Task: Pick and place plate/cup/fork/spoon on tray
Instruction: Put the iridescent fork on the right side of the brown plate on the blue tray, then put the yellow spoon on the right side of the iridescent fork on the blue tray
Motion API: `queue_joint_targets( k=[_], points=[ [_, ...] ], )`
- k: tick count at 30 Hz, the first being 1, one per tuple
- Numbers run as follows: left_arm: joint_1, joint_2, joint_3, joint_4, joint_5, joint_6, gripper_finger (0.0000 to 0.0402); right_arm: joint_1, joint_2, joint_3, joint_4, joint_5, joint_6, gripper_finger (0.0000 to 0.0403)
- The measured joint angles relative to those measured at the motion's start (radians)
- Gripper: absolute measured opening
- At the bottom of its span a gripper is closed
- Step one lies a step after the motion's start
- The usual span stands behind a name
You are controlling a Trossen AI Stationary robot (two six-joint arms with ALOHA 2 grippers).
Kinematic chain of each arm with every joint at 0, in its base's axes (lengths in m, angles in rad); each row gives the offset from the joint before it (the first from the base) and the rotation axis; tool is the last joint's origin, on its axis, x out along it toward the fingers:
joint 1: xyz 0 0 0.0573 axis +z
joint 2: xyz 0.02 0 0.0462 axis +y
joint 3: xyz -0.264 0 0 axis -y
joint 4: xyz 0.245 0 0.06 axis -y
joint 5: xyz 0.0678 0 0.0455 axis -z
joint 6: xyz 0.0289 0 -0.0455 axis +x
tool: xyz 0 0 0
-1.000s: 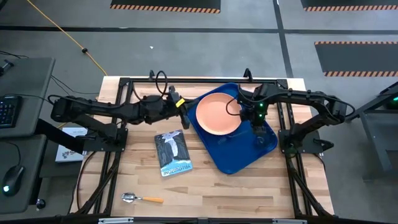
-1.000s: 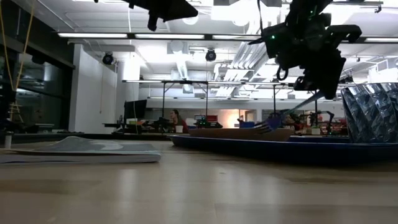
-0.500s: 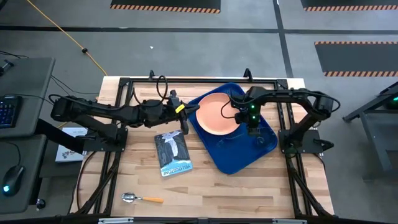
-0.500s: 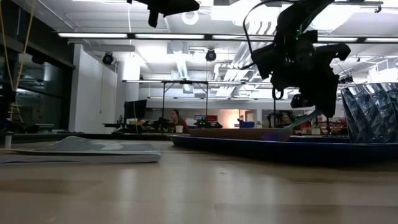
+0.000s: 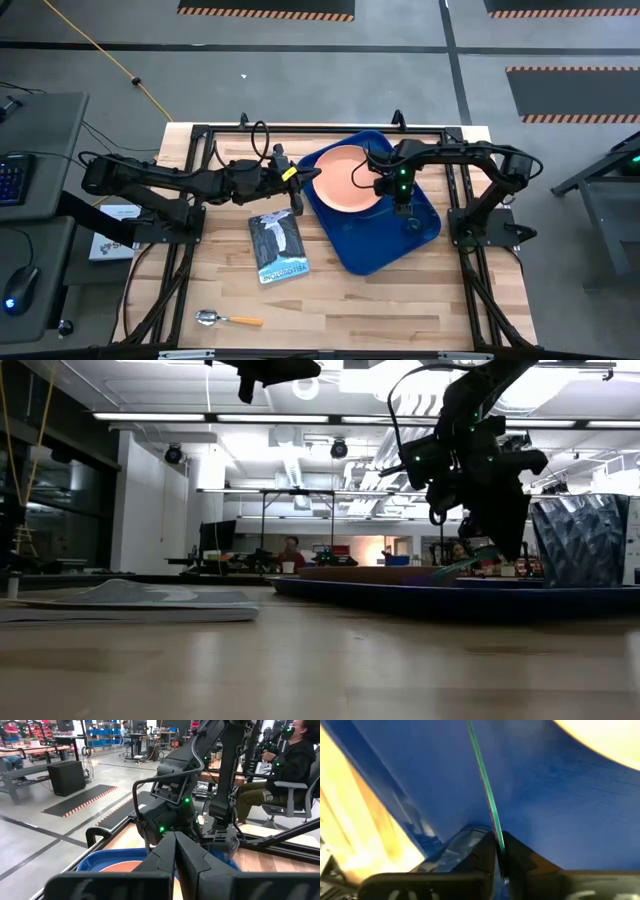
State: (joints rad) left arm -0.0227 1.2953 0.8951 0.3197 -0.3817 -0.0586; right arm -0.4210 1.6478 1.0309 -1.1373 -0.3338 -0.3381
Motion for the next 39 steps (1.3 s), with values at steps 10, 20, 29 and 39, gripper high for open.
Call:
queue_joint_targets(
  k=[10,20,29,39],
  points=[
    [0.000,0.000,0.000,-0.007,0.000,0.003,0.0000,0.000,0.000,0.000,0.065,0.099,0.028,0.0066],
    [0.000,0.000,0.000,-0.008,0.000,0.015,0.0000,0.000,0.000,0.000,0.129,0.124,0.037,0.0114],
    [0.000,0.000,0.001,-0.074,-0.078,0.091,0.0000,-0.022,-0.086,0.002,0.143,0.118,-0.055,0.0122],
    [0.016,-0.079,-0.074,-0.082,-0.137,0.116,0.0000,-0.070,-0.516,-0.106,0.467,0.063,0.066,0.0122]
  ],
)
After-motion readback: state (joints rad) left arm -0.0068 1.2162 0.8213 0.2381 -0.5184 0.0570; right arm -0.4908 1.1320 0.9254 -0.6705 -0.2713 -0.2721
